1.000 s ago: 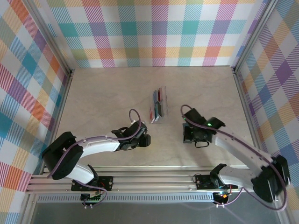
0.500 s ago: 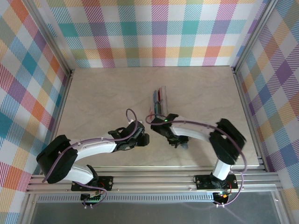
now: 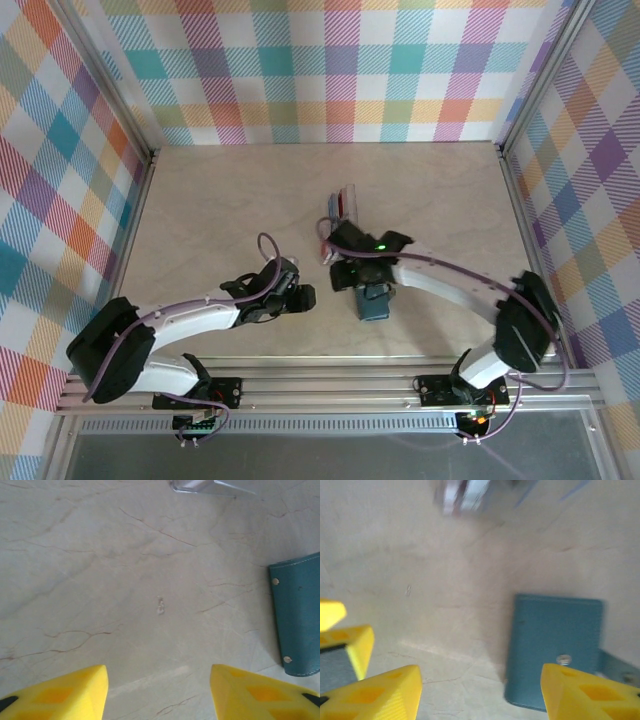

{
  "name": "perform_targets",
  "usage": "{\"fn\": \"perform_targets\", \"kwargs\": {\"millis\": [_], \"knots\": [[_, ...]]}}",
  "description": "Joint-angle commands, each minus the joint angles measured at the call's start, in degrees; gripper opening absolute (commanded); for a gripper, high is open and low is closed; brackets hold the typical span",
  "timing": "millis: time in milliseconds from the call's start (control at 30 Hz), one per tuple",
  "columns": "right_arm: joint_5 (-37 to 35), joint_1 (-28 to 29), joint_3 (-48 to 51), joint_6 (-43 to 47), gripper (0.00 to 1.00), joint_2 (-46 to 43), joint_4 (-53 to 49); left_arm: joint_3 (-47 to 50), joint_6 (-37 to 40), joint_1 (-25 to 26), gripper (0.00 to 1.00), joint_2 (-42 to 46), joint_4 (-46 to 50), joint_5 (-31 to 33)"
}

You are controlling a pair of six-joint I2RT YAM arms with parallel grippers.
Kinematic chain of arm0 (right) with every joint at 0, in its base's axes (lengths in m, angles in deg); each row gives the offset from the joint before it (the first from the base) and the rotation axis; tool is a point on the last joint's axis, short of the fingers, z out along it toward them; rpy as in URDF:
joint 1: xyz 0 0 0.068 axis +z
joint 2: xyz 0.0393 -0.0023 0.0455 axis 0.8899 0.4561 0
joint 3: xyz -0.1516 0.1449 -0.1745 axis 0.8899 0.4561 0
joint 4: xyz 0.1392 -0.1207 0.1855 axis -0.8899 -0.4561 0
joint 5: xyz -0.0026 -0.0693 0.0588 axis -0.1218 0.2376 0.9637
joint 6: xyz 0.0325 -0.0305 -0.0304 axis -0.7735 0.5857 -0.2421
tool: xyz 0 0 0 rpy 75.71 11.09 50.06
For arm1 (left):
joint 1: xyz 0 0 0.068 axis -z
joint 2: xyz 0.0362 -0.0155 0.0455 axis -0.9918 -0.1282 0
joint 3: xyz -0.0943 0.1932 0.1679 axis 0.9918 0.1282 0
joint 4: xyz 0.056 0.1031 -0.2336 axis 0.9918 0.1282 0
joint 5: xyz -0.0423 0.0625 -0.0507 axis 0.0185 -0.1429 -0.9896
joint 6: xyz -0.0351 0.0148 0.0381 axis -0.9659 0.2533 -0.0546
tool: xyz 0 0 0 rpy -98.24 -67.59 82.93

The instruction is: Put the credit cards into the card holder

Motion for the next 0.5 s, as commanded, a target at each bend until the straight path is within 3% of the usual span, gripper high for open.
{"fn": "perform_targets", "kwargs": {"millis": [0, 200, 467], "knots": [[1.34, -5.52, 6.96, 1.86, 0.6, -4.7, -2.03, -3.82, 2.9, 2.39, 0.62, -2.69, -2.99, -3.09], [9.23, -12.42, 17.23, 2.48, 0.51, -12.92, 3.82, -11.59, 5.52, 4.66, 0.67, -11.74, -5.05, -7.23], [13.41, -16.99, 22.02, 3.27, 0.38, -12.25, 7.78, -20.25, 7.41, 7.18, 0.66, -23.1, -3.13, -7.68]]}}
